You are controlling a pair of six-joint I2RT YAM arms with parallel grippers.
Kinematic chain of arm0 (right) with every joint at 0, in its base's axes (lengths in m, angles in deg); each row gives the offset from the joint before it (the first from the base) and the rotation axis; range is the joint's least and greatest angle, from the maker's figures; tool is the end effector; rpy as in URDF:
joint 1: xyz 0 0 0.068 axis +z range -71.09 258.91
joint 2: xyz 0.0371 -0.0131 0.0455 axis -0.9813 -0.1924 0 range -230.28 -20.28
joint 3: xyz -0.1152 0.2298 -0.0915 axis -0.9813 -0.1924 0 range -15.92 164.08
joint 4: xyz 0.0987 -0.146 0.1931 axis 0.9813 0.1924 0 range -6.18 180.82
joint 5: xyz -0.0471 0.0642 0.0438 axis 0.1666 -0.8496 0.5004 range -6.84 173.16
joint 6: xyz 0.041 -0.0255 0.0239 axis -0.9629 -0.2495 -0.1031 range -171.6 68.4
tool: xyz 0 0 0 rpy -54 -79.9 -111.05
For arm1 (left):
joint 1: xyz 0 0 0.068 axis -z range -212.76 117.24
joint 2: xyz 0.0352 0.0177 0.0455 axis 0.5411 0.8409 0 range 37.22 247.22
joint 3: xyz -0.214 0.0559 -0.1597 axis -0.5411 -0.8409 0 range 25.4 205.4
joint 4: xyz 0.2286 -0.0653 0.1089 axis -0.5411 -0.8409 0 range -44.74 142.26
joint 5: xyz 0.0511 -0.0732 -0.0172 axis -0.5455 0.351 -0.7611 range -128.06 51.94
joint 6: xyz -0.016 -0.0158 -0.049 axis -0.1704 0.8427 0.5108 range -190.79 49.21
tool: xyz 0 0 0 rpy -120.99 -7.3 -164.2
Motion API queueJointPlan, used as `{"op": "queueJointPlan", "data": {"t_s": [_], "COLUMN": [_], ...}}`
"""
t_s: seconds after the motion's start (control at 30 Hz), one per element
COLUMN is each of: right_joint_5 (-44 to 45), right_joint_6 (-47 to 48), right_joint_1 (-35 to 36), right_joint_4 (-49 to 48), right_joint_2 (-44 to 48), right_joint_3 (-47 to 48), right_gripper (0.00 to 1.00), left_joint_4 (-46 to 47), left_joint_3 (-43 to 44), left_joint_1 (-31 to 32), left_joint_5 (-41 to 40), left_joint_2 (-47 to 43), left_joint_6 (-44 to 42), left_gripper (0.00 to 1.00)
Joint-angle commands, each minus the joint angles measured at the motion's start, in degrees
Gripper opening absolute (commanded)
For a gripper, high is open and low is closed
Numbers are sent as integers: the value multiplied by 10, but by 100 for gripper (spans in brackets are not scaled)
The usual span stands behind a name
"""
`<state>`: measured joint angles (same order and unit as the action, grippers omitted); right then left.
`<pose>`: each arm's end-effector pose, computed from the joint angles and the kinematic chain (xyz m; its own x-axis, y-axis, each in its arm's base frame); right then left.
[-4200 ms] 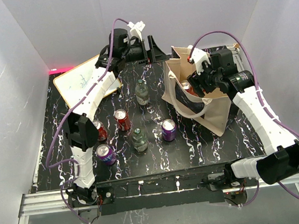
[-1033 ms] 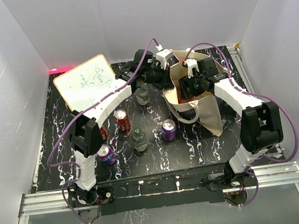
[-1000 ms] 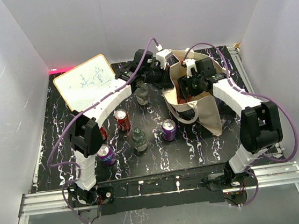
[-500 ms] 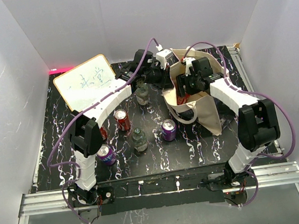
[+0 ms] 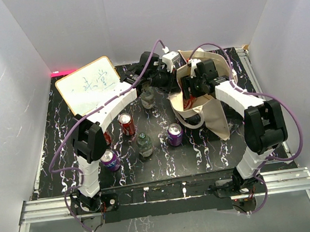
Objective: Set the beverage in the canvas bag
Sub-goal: Place the drink in the canvas bag.
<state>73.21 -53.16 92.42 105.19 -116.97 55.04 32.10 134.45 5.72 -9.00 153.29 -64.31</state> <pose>0.3600 0.0928 0.2436 -0.7213 -0.1457 -0.6771 -0.3250 0.9345 0.1451 0.3651 -0.3123 0.3322 -0.4548 0.2355 -0.8589 0.8362 0.4448 -0.3208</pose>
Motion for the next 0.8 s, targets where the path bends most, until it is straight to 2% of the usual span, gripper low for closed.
{"op": "queueJointPlan", "data": {"t_s": [0.0,0.23,0.7,0.77], "right_joint_5": [-34,-44,-54,-56], "right_joint_6": [-5,22,47,46], "right_joint_1": [11,11,10,10], "right_joint_4": [-51,-19,40,44], "right_joint_2": [-6,-6,-45,-51], "right_joint_3": [-23,-44,-8,-3], "right_gripper": [17,26,51,52], "left_joint_4": [19,9,15,17], "left_joint_3": [5,33,45,44], "left_joint_1": [0,-1,-2,-2], "left_joint_5": [-19,-50,-54,-54], "left_joint_2": [-17,-8,0,-1], "left_joint_6": [10,39,45,44], "left_gripper": [0,0,0,0]}}
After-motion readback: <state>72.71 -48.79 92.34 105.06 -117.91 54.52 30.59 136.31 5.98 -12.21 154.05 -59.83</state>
